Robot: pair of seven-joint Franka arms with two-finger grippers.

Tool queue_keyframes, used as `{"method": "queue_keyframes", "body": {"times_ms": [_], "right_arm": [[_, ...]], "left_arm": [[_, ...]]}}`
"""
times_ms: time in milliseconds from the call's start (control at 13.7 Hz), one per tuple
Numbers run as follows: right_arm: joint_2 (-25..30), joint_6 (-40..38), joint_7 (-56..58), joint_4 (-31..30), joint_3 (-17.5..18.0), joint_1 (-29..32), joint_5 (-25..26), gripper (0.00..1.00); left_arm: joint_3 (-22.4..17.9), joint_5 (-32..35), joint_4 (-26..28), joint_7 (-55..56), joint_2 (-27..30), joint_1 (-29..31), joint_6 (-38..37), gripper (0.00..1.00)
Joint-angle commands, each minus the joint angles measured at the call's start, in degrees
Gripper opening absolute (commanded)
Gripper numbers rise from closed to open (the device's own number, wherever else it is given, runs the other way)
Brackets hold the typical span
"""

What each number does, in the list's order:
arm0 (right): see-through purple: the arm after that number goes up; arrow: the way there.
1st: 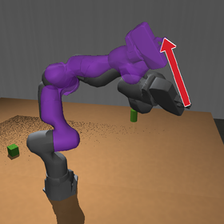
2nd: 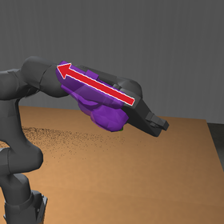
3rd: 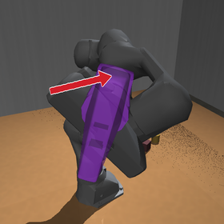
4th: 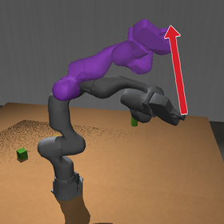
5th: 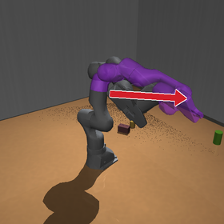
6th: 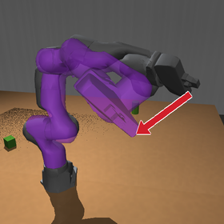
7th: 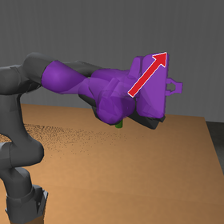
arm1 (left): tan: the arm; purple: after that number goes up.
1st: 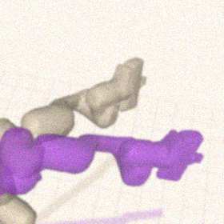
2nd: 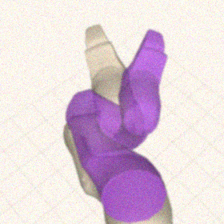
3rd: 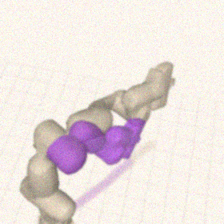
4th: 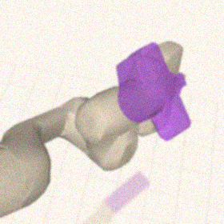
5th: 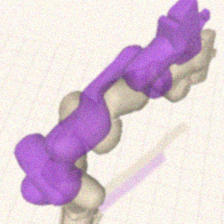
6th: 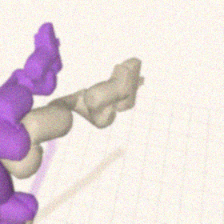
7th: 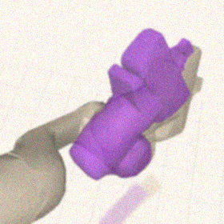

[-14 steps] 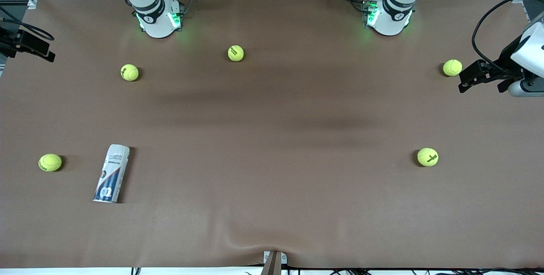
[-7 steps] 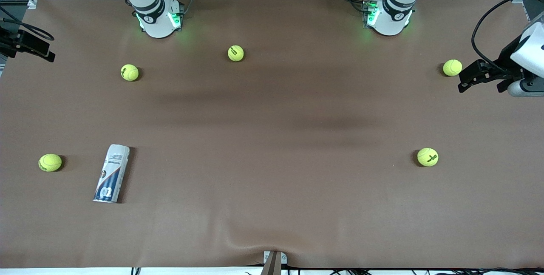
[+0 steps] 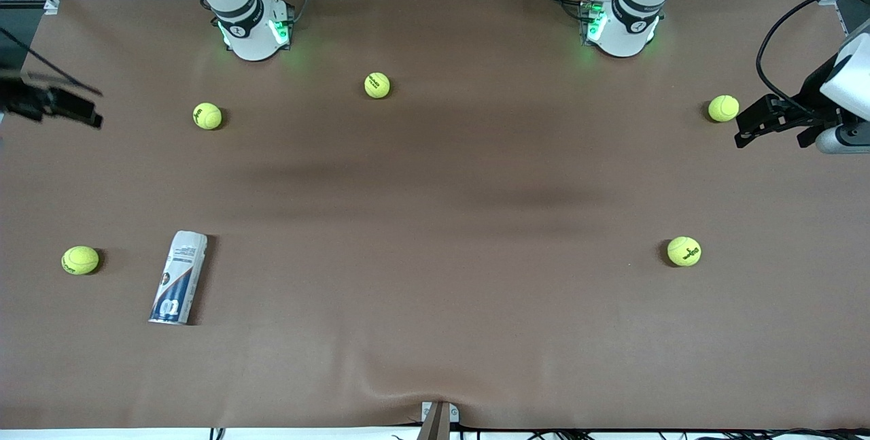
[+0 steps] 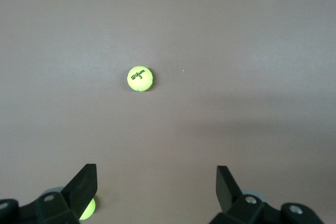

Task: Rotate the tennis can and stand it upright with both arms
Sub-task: 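Reach the right gripper down to the lying Wilson can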

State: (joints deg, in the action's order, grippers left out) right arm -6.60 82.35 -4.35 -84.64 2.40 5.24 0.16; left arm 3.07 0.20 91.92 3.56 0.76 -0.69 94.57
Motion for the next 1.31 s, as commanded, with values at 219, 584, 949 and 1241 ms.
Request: {"method": "queue_keyframes", "body": {"times_ms": [219, 584, 949, 1241], "right_arm": [[-19.5, 13.5, 4.4, 5.2, 0.4, 1.0, 5.3, 1.00], [-29.1, 27.0, 10.0, 5.1, 0.5, 2.8, 4.8, 1.00], [-35.8, 37.4, 12.2, 4.6, 0.6, 3.6, 4.4, 1.00], [-39.4, 38.9, 12.2, 4.0, 0.6, 4.6, -0.2, 1.00]], "left_arm": [[0.1, -0.8, -0.8, -0.2, 0.3, 0.4, -0.7, 1.00], [0.0, -0.9, -0.8, -0.2, 0.3, 0.5, -0.7, 1.00], [0.1, -0.9, -0.8, -0.2, 0.3, 0.4, -0.7, 1.00], [0.0, -0.9, -0.8, -0.2, 0.2, 0.5, -0.6, 1.00]]}}
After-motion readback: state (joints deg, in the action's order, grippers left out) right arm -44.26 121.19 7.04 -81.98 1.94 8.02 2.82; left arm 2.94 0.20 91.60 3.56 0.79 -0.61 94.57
